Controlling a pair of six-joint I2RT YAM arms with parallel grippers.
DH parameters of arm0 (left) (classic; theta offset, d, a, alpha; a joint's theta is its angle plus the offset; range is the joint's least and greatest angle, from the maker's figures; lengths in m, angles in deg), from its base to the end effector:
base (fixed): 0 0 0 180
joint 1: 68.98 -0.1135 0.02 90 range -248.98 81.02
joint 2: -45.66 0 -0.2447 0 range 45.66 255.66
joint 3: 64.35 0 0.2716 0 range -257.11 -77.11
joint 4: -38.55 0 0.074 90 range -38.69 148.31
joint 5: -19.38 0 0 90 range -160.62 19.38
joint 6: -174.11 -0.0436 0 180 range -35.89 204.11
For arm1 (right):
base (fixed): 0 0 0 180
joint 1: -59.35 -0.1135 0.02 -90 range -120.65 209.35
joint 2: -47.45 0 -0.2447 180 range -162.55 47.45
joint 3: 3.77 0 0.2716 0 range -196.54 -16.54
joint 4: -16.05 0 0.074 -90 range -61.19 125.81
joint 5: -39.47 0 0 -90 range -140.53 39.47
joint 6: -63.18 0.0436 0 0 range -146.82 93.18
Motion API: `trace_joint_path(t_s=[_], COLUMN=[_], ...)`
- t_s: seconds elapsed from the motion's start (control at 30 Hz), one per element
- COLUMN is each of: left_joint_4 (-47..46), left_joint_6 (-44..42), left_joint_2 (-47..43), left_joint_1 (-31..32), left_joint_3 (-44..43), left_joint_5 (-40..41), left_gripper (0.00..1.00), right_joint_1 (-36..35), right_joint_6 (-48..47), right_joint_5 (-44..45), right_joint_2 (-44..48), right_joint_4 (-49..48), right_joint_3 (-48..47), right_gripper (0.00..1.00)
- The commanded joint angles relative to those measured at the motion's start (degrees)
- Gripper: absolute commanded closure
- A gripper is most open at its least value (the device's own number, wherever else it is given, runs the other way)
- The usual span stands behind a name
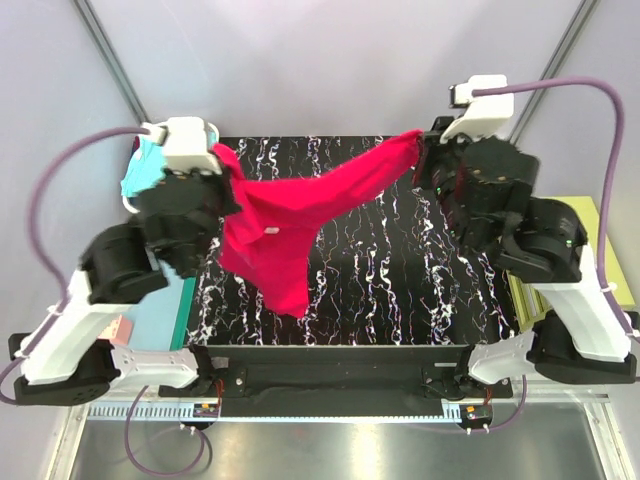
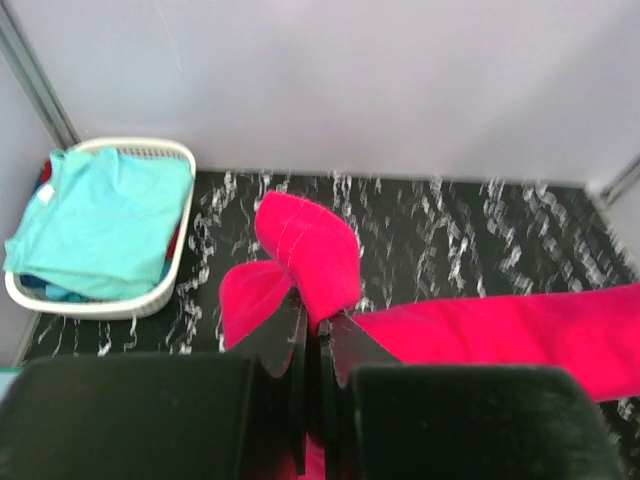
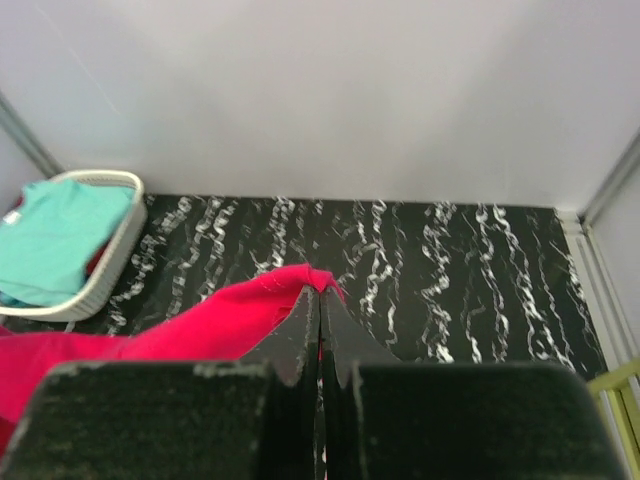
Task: Fold and stack the t-shirts
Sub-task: Flatten out the tshirt
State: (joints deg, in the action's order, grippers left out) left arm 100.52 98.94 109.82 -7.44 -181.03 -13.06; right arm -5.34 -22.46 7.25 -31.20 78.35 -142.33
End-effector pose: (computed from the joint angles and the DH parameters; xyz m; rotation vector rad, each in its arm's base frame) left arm 0.1156 -0.1360 0.5333 -0.0465 1.6602 -0.1386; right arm 0.1211 0.1697 0.5844 -0.0633 1.5932 0.1254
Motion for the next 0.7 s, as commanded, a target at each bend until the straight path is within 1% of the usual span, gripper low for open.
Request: trace_joint_path(t_s=[0.0,0.07,0.1,0.13,0.17,0.27,0.4,0.53,0.67], left_joint_4=[-2.54,-4.03,-4.38,-5.69,-6.58,-9.83,-14.49,-17.47,-20.55], left_joint_6=[4.93,7.22,8.1,8.54,8.81,8.82,7.06,5.91,5.65], left_joint_2=[0.88,0.97,0.97,0.97,0.88,0.88,2.19,7.01,11.33], left_joint_1=[-1.42,-2.82,-3.61,-4.4,-6.41,-10.64,-14.51,-17.58,-20.14], left_joint_3=[9.33,15.46,17.07,18.74,21.8,26.03,28.77,28.95,30.09], left_joint_5=[-3.94,-5.17,-5.7,-7.18,-8.07,-11.15,-13.35,-15.11,-17.04], left_gripper=[0.96,0.96,0.96,0.96,0.97,0.98,0.98,0.98,0.98], right_joint_1=[4.03,6.23,8.76,9.74,10.62,13.09,17.13,22.39,24.69], right_joint_6=[8.71,11.1,11.98,13.29,13.57,13.4,13.74,14.62,15.06], right_joint_5=[-5.19,-8.19,-10.82,-11.89,-13.29,-15.75,-20.06,-24.81,-28.5], right_joint_2=[2.18,2.97,3.5,3.51,3.42,2.89,0.17,-3.87,-9.57], right_joint_4=[-1.11,-0.94,-1.02,-1.02,-1.37,-3.91,-6.38,-9.1,-12.96], right_joint_3=[10.8,14.16,17.05,18.12,19.18,22.43,24.37,26.04,27.8], right_gripper=[1.0,1.0,1.0,1.0,1.0,1.0,1.0,1.0,1.0])
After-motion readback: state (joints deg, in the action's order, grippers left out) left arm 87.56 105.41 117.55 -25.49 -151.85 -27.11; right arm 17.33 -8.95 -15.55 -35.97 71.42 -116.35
